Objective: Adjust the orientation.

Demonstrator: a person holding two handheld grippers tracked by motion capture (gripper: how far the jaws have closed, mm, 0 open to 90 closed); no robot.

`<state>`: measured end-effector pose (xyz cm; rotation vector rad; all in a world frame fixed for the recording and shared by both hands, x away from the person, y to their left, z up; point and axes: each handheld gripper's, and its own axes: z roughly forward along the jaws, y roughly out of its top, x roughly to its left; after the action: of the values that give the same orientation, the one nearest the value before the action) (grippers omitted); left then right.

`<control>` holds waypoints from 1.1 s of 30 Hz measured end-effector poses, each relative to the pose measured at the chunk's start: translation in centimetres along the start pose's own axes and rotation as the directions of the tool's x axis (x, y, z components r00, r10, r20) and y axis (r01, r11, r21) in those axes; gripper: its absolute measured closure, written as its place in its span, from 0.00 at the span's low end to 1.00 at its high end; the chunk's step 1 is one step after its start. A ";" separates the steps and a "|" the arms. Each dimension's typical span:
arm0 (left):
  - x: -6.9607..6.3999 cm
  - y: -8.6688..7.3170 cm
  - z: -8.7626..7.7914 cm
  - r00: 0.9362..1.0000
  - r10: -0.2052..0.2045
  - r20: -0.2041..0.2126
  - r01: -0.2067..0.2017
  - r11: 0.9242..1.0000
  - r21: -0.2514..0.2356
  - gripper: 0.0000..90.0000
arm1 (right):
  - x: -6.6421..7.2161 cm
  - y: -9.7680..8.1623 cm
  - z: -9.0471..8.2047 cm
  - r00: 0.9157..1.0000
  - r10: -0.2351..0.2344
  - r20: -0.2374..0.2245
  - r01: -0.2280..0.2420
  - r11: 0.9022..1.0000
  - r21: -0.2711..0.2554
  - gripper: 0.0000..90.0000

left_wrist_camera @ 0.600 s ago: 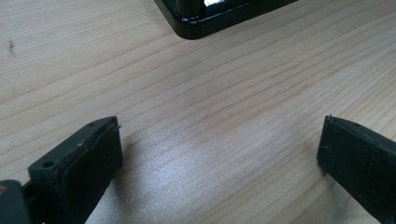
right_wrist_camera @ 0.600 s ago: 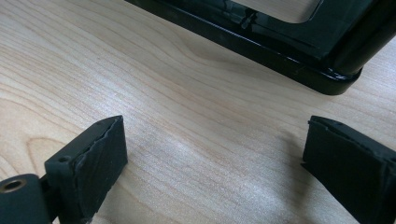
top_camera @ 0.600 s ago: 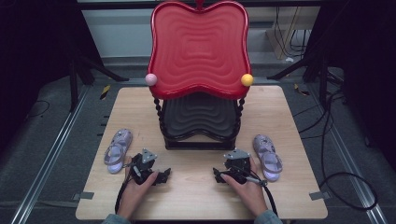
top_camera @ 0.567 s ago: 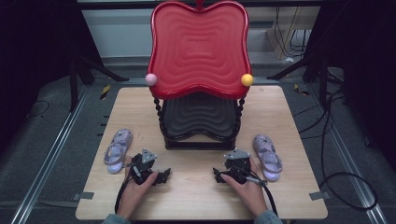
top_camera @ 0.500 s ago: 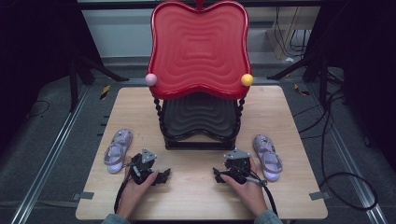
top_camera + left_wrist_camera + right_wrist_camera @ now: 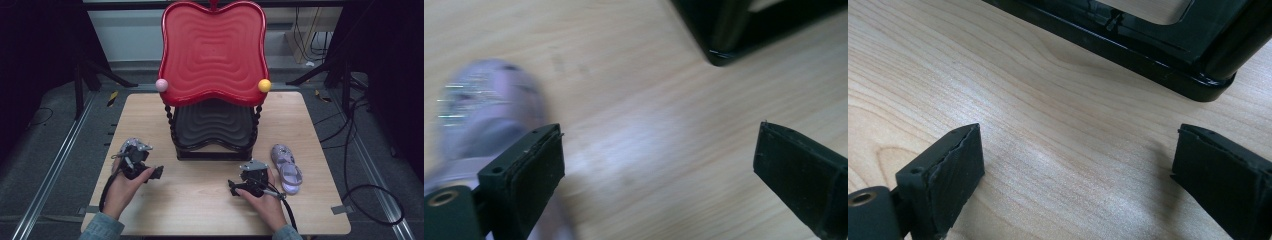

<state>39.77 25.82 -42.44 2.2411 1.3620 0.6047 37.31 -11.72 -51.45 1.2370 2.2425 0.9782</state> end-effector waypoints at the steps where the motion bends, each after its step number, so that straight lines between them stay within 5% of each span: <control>1: 0.5 0.1 -0.3 1.000 -0.011 -0.009 0.011 1.000 -0.003 0.08 | 0.0 0.0 0.0 1.000 -0.001 -0.001 0.001 1.000 0.001 0.07; 7: 4.3 -0.2 -2.3 0.996 -0.079 -0.037 0.079 0.997 -0.001 0.20 | 0.0 0.0 0.0 1.000 -0.002 -0.003 0.002 1.000 0.000 0.07; 19: 9.0 -2.3 -3.0 0.985 -0.155 -0.077 0.161 0.984 0.071 0.40 | 0.0 0.0 0.0 1.000 -0.003 -0.007 0.003 1.000 0.000 0.07; 33: 11.0 -4.0 0.1 0.983 -0.185 -0.023 0.185 0.953 0.240 0.58 | -0.1 0.0 0.0 1.000 -0.003 -0.010 0.003 1.000 0.001 0.07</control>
<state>41.62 37.32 -43.30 2.2591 1.7014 0.3917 37.30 -11.80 -51.44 1.2312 2.2516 0.9846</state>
